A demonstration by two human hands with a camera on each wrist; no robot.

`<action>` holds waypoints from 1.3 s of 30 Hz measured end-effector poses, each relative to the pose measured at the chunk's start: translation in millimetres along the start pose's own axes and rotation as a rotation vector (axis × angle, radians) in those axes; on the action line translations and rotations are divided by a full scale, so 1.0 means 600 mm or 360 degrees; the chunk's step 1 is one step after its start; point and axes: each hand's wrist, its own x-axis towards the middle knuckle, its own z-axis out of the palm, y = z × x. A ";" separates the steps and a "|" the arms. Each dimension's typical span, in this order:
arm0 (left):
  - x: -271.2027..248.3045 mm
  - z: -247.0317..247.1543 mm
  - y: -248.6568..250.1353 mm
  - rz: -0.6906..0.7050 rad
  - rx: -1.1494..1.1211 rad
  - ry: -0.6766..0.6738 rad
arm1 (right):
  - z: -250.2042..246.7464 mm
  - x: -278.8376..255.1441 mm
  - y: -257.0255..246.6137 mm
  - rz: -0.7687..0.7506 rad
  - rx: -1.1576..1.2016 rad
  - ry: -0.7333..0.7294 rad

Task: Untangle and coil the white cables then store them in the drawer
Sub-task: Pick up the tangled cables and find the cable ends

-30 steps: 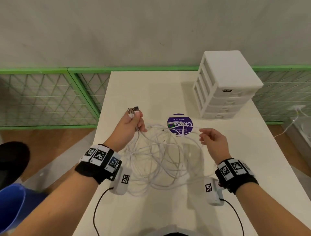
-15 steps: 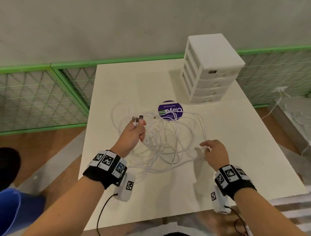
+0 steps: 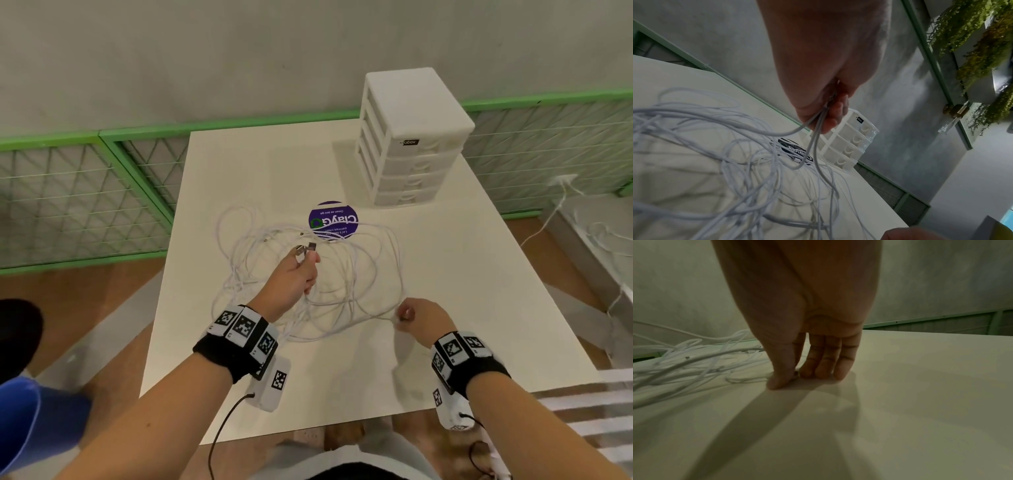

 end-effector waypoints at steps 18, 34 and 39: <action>0.013 0.109 0.125 0.0311 0.0018 -0.0025 | -0.204 -0.013 -0.178 -0.0996 0.1230 0.0343; 0.014 0.033 0.245 0.0666 -0.0170 0.0165 | -0.169 0.010 -0.275 -0.1297 0.0977 -0.0400; 0.016 -0.012 0.263 0.0846 -0.0310 0.0493 | -0.157 0.021 -0.276 -0.1330 0.0846 -0.0243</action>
